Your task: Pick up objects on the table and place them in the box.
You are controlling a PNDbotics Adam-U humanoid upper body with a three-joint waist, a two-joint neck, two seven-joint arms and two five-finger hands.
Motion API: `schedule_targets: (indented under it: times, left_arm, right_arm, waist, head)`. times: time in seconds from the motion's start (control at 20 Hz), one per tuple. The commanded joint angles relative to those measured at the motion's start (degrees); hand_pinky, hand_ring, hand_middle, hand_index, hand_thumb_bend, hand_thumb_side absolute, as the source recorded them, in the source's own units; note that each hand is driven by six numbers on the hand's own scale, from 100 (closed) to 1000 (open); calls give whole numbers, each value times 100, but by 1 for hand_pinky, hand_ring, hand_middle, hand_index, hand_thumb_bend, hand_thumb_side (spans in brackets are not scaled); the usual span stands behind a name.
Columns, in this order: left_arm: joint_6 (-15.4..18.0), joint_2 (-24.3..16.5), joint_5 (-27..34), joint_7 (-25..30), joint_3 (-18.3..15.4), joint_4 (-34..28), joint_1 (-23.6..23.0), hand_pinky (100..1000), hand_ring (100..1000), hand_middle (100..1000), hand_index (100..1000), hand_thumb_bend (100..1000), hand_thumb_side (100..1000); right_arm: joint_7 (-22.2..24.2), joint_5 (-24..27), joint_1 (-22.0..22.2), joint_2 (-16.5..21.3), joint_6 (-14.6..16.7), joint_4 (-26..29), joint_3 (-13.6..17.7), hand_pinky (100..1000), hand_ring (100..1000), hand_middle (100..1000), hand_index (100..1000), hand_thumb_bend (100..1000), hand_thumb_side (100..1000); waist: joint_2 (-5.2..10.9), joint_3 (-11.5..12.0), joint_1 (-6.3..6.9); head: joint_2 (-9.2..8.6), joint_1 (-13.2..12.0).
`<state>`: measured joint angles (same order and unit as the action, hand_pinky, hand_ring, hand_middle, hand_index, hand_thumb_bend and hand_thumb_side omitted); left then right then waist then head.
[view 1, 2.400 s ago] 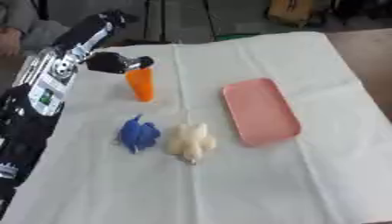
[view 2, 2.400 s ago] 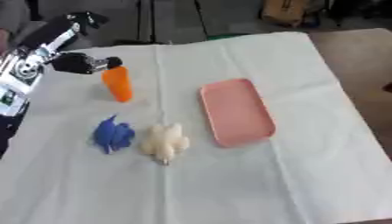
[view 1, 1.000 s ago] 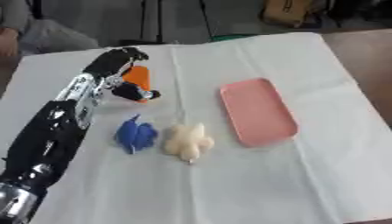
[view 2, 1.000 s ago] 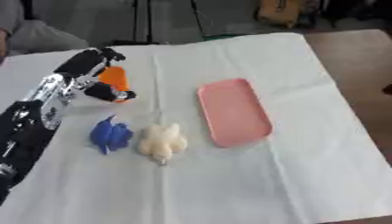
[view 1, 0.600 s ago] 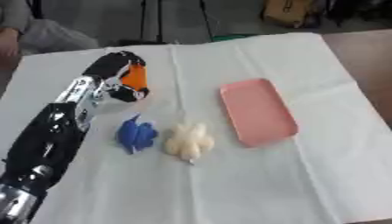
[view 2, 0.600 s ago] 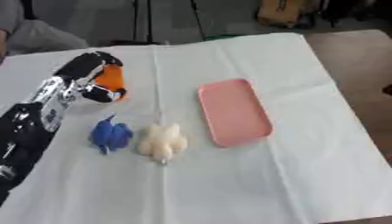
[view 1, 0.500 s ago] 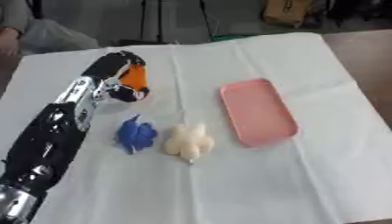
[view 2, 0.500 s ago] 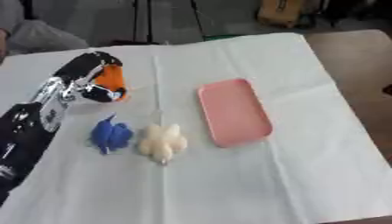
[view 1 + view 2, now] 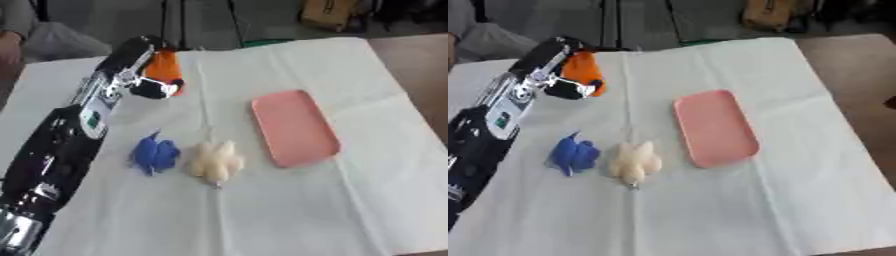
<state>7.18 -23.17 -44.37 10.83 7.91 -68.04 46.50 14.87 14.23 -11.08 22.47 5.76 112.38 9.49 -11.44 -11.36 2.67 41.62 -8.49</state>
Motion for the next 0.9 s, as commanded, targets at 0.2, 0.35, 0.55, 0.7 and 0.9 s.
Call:
schedule_targets:
  times: [0.2,0.35,0.55,0.7,0.9]
  left_arm:
    - [444,46,264,737,541,-391,495,329,560,662,820,260,136]
    - [648,229,118,845,658,-272,619,338,566,670,819,289,146]
    - [918,586,-187,791,840,-50,717,339,570,674,817,303,145]
    - [1030,789,-334,623,883,95,730,341,576,676,816,306,137]
    - [1183,1072,-538,353,984,212,711,355,590,684,816,322,129]
  right_arm:
    - [73,88,-81,146,19,111,-44,559,490,832,742,100,711]
    - [101,115,-116,154,21,120,-71,559,490,832,742,100,709]
    - [134,182,-201,172,34,174,-124,561,492,831,742,100,705]
    - [156,227,-243,177,35,211,-156,561,493,831,742,100,703]
    - [174,280,-290,176,58,221,-179,562,493,829,742,100,699]
  waist:
    - [118,-126,-21]
    - [114,-211,-10]
    - [100,-384,8]
    - [99,-457,4]
    - [94,-533,-3]
  head:
    - [36,-57]
    - [29,-99]
    - [-6,-143]
    - [-15,-152]
    - [-39,-160]
